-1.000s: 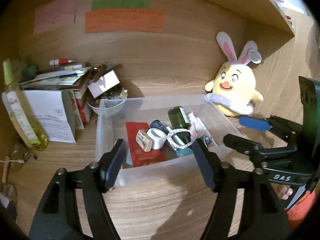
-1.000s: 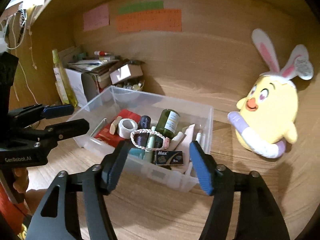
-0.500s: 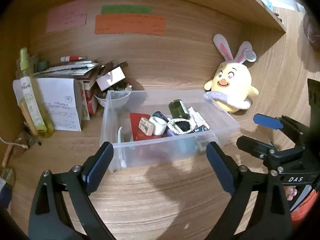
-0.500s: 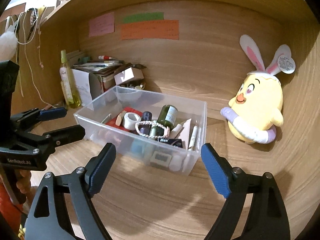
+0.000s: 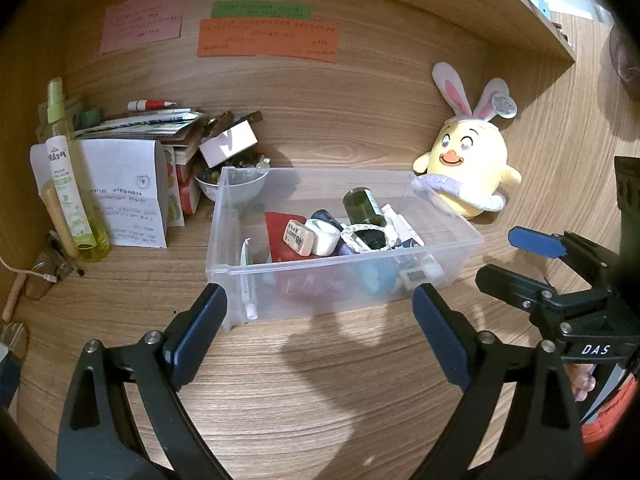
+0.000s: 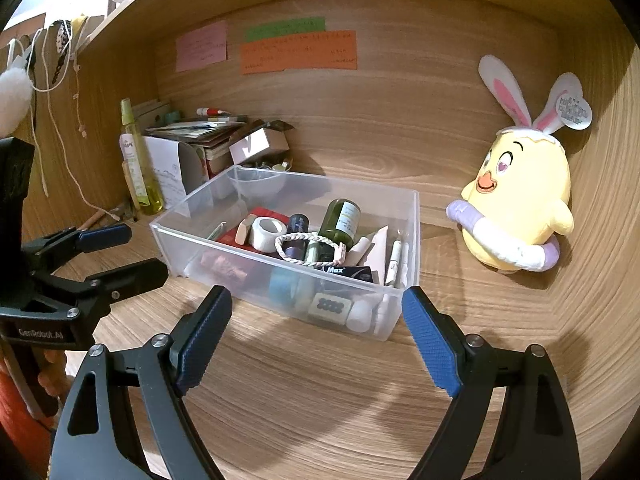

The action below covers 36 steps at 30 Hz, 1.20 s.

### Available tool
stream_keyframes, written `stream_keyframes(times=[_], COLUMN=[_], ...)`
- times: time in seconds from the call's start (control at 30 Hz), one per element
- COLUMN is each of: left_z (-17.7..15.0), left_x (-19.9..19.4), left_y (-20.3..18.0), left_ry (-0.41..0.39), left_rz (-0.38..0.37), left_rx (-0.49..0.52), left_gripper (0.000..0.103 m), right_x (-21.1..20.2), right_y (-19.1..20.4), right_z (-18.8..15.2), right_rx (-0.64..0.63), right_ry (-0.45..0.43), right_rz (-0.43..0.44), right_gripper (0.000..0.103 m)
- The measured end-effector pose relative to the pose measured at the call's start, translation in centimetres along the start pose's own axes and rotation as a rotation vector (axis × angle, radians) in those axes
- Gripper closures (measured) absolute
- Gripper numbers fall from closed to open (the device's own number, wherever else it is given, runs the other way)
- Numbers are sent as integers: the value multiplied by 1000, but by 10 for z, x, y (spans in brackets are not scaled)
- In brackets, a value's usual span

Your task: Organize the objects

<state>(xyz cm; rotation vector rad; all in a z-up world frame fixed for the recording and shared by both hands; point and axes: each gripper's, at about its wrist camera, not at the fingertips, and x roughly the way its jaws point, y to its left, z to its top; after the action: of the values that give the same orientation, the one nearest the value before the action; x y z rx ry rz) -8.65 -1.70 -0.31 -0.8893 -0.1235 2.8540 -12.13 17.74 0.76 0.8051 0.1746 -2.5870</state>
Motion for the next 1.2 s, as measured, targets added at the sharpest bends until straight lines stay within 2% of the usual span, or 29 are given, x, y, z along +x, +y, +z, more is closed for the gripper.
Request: stream_keyframes(times=[1.2], left_z=[-1], left_x=[-7], left_y=[-9], left_ry=[-15], left_rz=[-5], left_rx=[22], left_gripper=[4], right_x=[-3], right_y=[-1], right_z=[-1], right_rx=[21], right_ry=[-3], right_rz=[12], right_gripper=[17])
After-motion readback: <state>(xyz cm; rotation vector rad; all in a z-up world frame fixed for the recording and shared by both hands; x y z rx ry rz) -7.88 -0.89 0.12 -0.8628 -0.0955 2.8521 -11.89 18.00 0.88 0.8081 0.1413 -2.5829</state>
